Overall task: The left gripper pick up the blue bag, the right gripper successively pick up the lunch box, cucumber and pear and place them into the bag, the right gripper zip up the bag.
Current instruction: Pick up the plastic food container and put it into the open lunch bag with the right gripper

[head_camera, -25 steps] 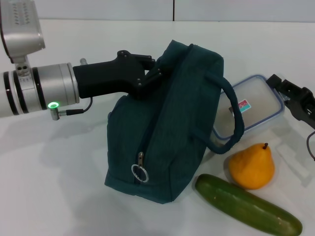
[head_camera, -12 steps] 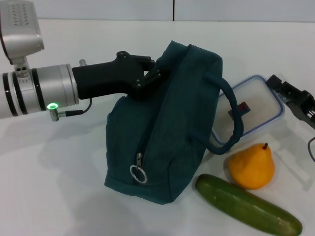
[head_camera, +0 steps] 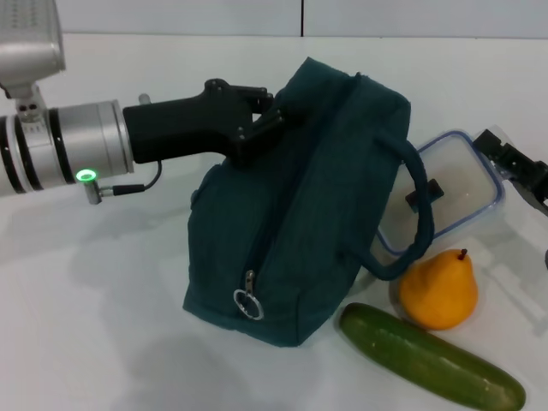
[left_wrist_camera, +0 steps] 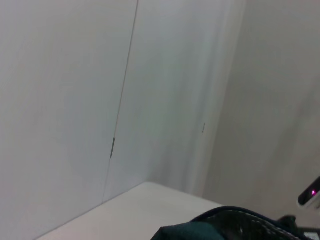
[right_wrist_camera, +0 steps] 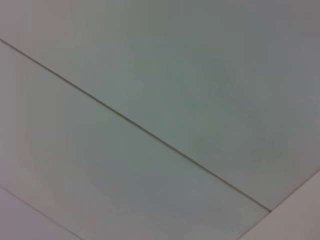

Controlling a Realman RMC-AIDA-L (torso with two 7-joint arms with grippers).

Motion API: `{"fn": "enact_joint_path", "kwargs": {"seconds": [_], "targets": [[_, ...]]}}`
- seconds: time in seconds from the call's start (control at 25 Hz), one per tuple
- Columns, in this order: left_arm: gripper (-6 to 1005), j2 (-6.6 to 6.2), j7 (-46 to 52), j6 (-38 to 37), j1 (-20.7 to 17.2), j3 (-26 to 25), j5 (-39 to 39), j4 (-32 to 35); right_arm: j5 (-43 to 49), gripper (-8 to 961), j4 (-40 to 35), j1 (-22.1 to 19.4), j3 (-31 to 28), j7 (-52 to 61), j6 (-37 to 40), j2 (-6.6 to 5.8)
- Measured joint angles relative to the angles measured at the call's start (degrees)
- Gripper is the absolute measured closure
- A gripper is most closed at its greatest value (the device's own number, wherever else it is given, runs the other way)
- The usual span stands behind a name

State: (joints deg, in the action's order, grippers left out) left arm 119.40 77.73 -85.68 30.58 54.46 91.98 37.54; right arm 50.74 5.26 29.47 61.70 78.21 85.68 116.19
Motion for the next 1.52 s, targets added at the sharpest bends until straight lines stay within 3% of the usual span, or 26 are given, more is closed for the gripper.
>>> {"fn": "enact_joint_path", "kwargs": {"seconds": [0.92,1.52], "targets": [[884,0.08,9.21,0.43,1.49,3.23,2.57,5.85,-0.24,858,-7.16,-2.83,0.29,-5.88,2.88,-0.12],[885,0.08,12.53,3.41,3.14,3.25,5.03,5.88,-3.18,840,-19.78,-4.30,-0.10,-1.17,11.58,-0.80]]}}
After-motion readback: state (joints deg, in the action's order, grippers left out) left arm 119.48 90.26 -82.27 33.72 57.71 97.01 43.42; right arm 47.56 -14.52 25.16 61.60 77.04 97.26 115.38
